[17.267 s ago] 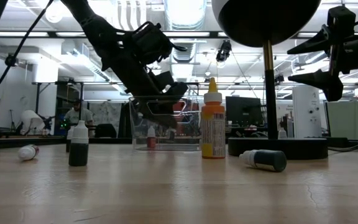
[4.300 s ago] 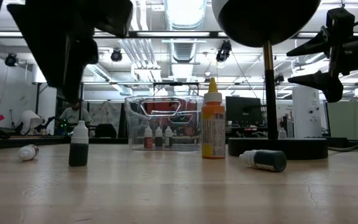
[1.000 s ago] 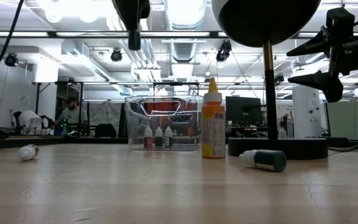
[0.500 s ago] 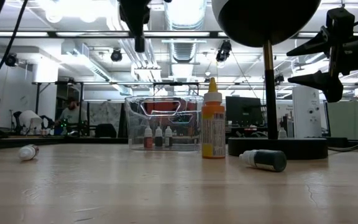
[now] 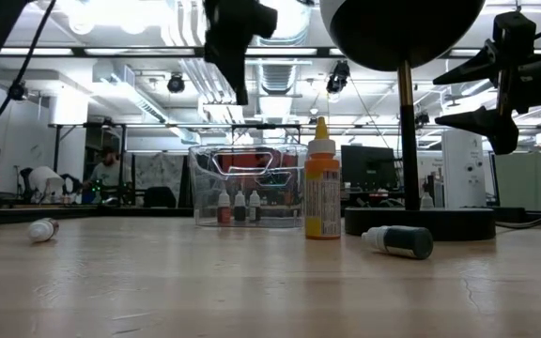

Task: Pick & Place food coloring
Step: Put the small green food coloring bottle into the transparent bin

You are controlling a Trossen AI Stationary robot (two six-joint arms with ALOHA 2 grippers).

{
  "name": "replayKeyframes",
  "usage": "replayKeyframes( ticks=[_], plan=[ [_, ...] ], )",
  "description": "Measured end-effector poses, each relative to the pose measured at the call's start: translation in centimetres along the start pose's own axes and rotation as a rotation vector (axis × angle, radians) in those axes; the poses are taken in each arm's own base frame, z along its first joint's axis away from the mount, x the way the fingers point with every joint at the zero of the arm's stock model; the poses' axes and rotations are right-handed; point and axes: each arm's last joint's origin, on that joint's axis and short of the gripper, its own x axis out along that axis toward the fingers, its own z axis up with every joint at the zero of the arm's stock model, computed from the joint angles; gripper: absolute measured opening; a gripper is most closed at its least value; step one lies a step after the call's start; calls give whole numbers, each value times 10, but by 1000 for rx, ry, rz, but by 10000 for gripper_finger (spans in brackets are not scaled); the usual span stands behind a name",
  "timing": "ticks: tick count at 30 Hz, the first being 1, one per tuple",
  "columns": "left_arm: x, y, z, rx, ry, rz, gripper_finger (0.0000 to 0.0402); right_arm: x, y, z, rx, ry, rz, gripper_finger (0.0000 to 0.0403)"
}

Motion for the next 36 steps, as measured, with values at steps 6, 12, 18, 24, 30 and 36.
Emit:
replayKeyframes(
  ticks=[6,12,18,24,30,36],
  plan=[
    [31,20,14,-42,18,23,38,0,0,0,0,0,0,302],
    [61,32,24,-64,46,35,38,0,0,0,0,-2,-1,302],
    [93,37,30,-72,98,41,38,0,0,0,0,0,0,302],
    [116,38,34,-90,127,43,38,0,0,0,0,0,0,302],
    [135,40,32,-94,145,57,37,0,0,0,0,0,1,302],
    [154,40,25,-94,154,61,37,0,0,0,0,0,0,302]
  ],
)
